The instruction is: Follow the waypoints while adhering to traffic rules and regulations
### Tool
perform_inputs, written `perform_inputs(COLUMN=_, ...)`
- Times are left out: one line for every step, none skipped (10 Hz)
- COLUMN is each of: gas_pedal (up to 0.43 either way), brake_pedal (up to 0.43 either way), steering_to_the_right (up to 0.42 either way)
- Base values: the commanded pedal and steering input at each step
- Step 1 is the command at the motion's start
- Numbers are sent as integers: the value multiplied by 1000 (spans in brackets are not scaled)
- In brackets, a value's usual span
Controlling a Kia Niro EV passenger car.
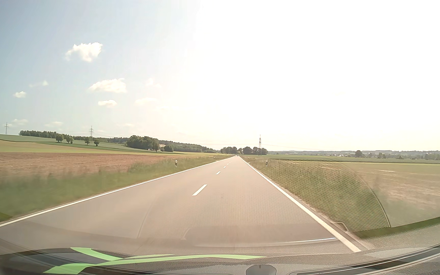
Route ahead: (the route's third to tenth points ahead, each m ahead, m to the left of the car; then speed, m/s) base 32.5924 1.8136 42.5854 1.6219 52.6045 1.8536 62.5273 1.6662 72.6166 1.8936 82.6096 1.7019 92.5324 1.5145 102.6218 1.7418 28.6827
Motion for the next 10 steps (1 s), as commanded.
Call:
perform_inputs(gas_pedal=209, brake_pedal=0, steering_to_the_right=-2)
perform_inputs(gas_pedal=228, brake_pedal=0, steering_to_the_right=-1)
perform_inputs(gas_pedal=240, brake_pedal=0, steering_to_the_right=-1)
perform_inputs(gas_pedal=240, brake_pedal=0, steering_to_the_right=-1)
perform_inputs(gas_pedal=240, brake_pedal=0, steering_to_the_right=-1)
perform_inputs(gas_pedal=240, brake_pedal=0, steering_to_the_right=-1)
perform_inputs(gas_pedal=240, brake_pedal=0, steering_to_the_right=-1)
perform_inputs(gas_pedal=228, brake_pedal=0, steering_to_the_right=-1)
perform_inputs(gas_pedal=228, brake_pedal=0, steering_to_the_right=-1)
perform_inputs(gas_pedal=228, brake_pedal=0, steering_to_the_right=-1)
